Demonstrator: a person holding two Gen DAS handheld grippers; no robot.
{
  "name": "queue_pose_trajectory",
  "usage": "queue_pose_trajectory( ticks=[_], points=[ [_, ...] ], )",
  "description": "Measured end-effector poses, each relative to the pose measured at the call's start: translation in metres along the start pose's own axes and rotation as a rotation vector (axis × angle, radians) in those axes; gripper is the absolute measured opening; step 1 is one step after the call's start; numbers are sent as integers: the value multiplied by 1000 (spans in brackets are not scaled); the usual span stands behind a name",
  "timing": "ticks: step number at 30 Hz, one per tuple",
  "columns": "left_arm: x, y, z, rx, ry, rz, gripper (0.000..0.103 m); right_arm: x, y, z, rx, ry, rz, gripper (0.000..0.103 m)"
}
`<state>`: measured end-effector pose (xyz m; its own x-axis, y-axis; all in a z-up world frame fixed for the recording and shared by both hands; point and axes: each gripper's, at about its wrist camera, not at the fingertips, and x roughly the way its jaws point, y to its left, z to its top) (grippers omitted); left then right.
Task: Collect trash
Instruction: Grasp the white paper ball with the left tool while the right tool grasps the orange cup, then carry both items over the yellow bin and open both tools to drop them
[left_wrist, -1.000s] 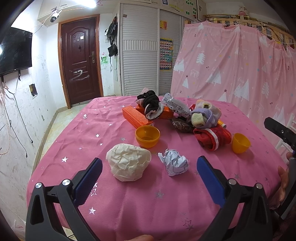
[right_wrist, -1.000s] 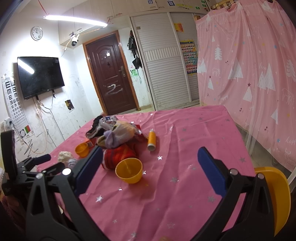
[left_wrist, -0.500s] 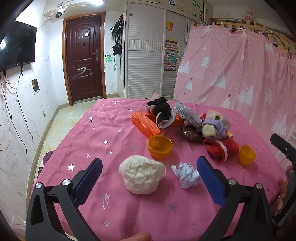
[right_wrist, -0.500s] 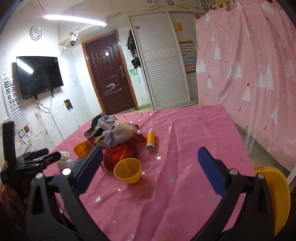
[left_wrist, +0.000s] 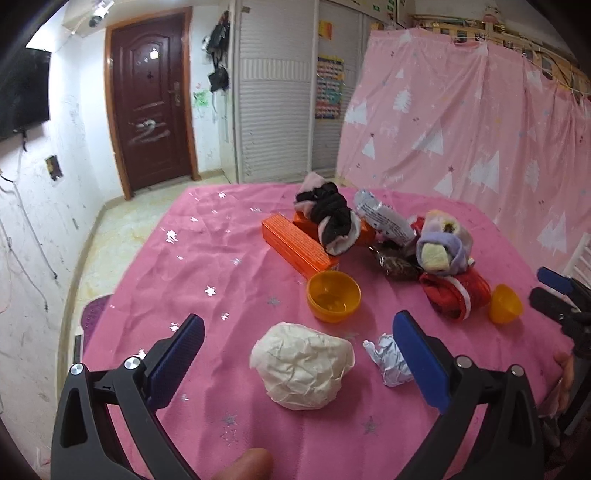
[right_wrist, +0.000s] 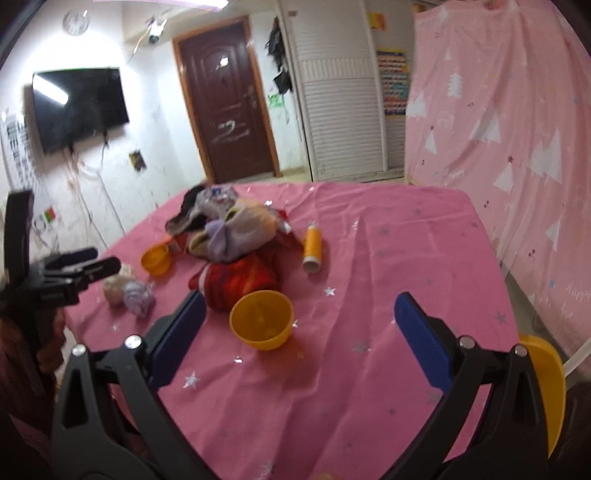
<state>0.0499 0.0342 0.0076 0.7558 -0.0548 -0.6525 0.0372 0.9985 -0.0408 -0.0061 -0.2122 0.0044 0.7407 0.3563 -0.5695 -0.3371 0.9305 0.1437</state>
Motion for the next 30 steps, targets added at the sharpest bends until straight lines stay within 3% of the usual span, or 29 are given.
queue_pose_trajectory(
  ticks=[3,6,11,13,14,17,23,30],
  points=[
    [9,-1,-2,8,23,-19,84,10,11,2,-54,46,4,96],
    [12,-4,-7,26,35,-50,76,24,19,1,-90,114,-4,77],
    [20,-4,-11,46,56,-61,76,37,18,1,-108,177,-39,60],
    [25,-1,-10,32,67,-66,76,40,17,-1,-114,191,-48,45],
    [26,1,-10,28,75,-69,69,42,19,-2,-122,192,-52,40],
    [32,4,-11,10,104,-76,53,43,27,-5,-167,177,-78,40],
    [25,-6,-17,46,74,-26,51,40,27,-4,-180,156,-92,40],
    [-7,-17,6,64,-16,2,51,26,10,5,-122,105,-84,40]
  ],
)
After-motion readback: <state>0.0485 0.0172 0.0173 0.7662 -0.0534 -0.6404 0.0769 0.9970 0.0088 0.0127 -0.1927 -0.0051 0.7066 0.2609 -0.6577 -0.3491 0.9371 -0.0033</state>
